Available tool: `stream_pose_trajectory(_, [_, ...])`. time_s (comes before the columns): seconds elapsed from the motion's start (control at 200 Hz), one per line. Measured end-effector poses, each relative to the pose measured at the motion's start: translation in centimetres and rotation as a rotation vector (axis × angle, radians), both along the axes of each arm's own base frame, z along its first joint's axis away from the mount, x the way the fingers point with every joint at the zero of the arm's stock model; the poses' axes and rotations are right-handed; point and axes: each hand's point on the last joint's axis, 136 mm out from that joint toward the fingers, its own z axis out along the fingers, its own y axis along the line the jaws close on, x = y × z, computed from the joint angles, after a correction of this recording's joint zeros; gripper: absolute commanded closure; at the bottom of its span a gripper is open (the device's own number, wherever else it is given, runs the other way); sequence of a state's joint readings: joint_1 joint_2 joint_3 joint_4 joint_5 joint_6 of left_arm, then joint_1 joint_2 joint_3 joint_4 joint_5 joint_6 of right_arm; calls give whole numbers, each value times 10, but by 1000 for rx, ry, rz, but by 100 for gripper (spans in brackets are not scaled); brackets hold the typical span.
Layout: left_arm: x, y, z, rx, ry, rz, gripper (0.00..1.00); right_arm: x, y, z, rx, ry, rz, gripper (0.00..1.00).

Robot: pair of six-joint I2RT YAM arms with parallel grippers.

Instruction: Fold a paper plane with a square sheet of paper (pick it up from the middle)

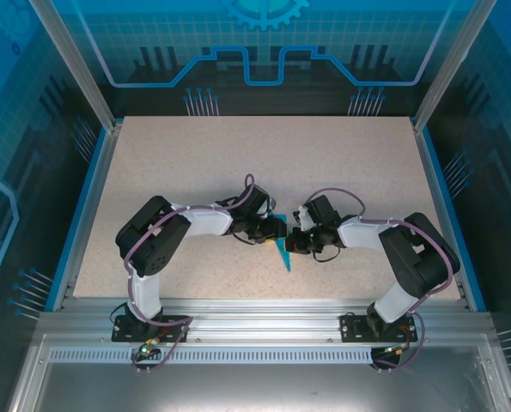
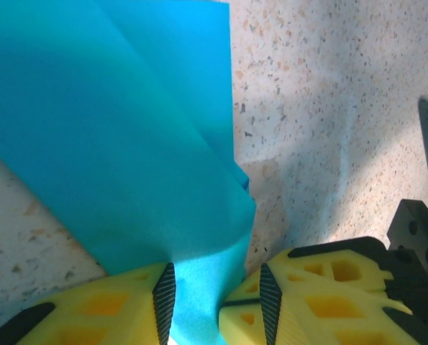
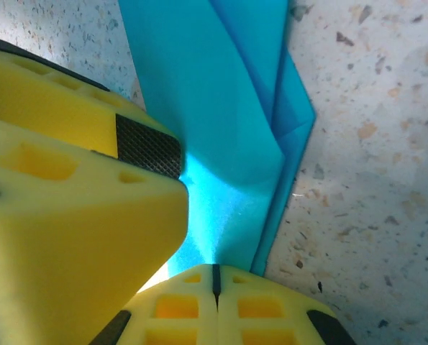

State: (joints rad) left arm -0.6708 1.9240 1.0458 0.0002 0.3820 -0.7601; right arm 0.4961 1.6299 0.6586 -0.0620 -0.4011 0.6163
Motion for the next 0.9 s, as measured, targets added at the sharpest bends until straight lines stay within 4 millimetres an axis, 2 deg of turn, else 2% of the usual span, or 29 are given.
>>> stream_pose_trajectory(0.215, [6, 0, 0, 10, 6, 6, 60, 0, 0, 0, 3, -5, 1, 100])
stream_pose_trajectory(0.6, [56, 14, 1, 14, -45, 56, 59, -1, 0, -1, 7, -13, 1, 100])
stream_pose_trajectory(0.9, [62, 14, 1, -17, -12, 29, 58, 0, 0, 0, 10, -18, 1, 100])
